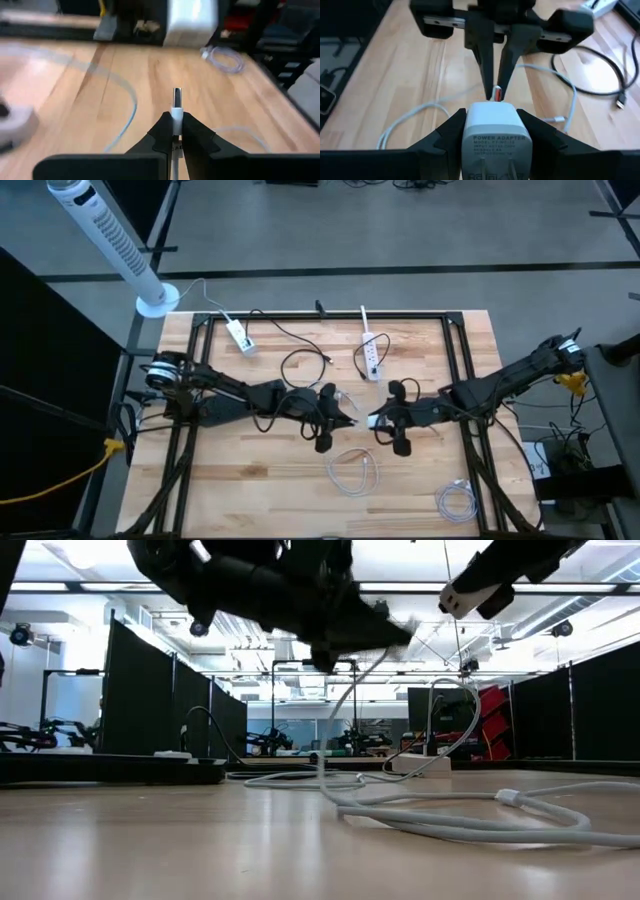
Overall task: Insert USB
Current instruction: Insert the left white USB cable into the white charger adapter
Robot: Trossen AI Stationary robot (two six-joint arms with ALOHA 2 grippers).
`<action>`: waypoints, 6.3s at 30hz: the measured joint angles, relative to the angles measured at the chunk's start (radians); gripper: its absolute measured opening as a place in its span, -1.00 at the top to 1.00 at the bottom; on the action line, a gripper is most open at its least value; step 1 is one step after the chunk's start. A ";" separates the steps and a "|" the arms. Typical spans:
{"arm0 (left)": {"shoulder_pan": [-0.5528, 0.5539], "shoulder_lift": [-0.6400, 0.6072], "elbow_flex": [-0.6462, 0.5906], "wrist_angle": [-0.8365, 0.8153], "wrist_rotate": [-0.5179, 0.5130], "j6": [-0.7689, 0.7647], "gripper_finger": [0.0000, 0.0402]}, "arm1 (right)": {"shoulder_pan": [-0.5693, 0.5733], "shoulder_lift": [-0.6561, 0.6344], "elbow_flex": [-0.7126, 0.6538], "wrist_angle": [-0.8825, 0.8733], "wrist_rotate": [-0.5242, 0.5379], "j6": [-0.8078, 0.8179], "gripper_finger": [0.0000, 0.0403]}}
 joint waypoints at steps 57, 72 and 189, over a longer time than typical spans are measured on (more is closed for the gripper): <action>0.015 0.032 0.002 0.170 0.430 -0.223 0.91 | 0.064 0.289 0.250 -0.016 -0.087 -0.717 0.30; 0.017 0.032 0.002 0.169 0.421 -0.216 0.91 | 0.068 0.288 0.250 -0.050 -0.081 -0.701 0.30; 0.010 0.106 0.055 0.156 0.496 -0.225 0.91 | -0.009 0.325 0.294 -0.158 -0.196 -0.686 0.30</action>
